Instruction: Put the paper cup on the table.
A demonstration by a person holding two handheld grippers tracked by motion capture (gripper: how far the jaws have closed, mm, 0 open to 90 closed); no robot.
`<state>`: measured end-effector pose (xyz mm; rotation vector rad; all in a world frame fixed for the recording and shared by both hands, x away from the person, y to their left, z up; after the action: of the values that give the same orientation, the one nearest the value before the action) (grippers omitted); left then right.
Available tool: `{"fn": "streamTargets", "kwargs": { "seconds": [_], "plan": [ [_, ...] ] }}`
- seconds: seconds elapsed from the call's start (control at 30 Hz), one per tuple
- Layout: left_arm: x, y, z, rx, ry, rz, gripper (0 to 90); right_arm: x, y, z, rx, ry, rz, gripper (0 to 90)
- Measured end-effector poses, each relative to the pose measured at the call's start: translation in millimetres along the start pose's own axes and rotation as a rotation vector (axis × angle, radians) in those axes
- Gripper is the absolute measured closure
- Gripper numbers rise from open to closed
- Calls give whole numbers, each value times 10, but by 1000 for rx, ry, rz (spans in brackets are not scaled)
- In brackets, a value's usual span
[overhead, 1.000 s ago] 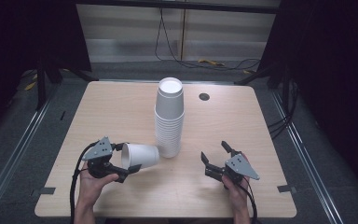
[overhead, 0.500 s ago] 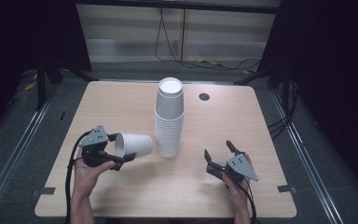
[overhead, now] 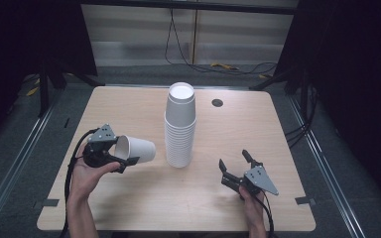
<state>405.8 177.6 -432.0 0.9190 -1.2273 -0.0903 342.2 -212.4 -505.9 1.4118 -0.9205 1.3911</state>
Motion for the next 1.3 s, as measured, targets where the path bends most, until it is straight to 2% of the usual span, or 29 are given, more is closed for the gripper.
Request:
{"fn": "streamTargets", "kwargs": {
  "seconds": [0.17, 0.2, 0.3, 0.37, 0.43, 0.5, 0.57, 0.6, 0.63, 0.73, 0.77, 0.8, 0.93, 1.0, 1.03, 1.13, 1.23, 1.3],
  "plan": [
    [51, -66, -106, 9, -10, -90, 102, -2, 5, 17, 18, -15, 10, 134],
    [59, -80, -117, 13, -5, -96, 102, -2, 5, 20, 18, -18, 11, 134],
    [91, -128, -170, 44, -6, -176, 101, -4, 10, 34, 20, -31, 14, 134],
    [116, -147, -201, 50, -24, -210, 101, -4, 11, 36, 21, -36, 18, 134],
    [145, -192, -232, 74, -24, -264, 101, -5, 11, 32, 22, -36, 16, 134],
    [166, -224, -258, 83, -46, -318, 100, -5, 10, 33, 22, -35, 17, 134],
    [189, -242, -279, 95, -58, -346, 100, -4, 12, 29, 24, -37, 17, 134],
    [197, -261, -286, 86, -47, -355, 101, -5, 11, 32, 24, -35, 17, 135],
    [202, -270, -303, 89, -63, -389, 100, -5, 11, 33, 26, -35, 17, 134],
    [207, -339, -358, 86, -73, -468, 97, -4, 12, 38, 28, -38, 22, 135],
    [204, -369, -371, 88, -59, -481, 97, -4, 15, 37, 31, -39, 20, 136],
    [206, -384, -401, 84, -78, -507, 97, -4, 16, 36, 29, -37, 18, 137],
    [209, -482, -436, 75, -74, -538, 97, -4, 13, 37, 35, -37, 21, 139],
    [215, -511, -443, 91, -86, -580, 96, -4, 13, 37, 36, -37, 21, 139],
    [226, -536, -434, 97, -106, -603, 96, -4, 13, 36, 36, -39, 20, 139],
    [257, -584, -431, 90, -120, -617, 94, -5, 15, 29, 35, -35, 14, 141],
    [250, -644, -455, 91, -120, -653, 91, -5, 19, 30, 36, -38, 11, 143],
    [259, -665, -463, 89, -117, -642, 85, -4, 13, 26, 39, -34, 17, 143]
  ]
}}
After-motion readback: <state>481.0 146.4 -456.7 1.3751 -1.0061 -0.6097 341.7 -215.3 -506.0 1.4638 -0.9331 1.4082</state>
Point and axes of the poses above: each handheld gripper's, and its own axes: y roughly backward along the jaws, x roughly out of its top, z roughly to its right, the point moved 4 cm from there along -y, roughly forward along the jaws, and after that the axes turned 4 degrees about -z, right-handed, at the moved point
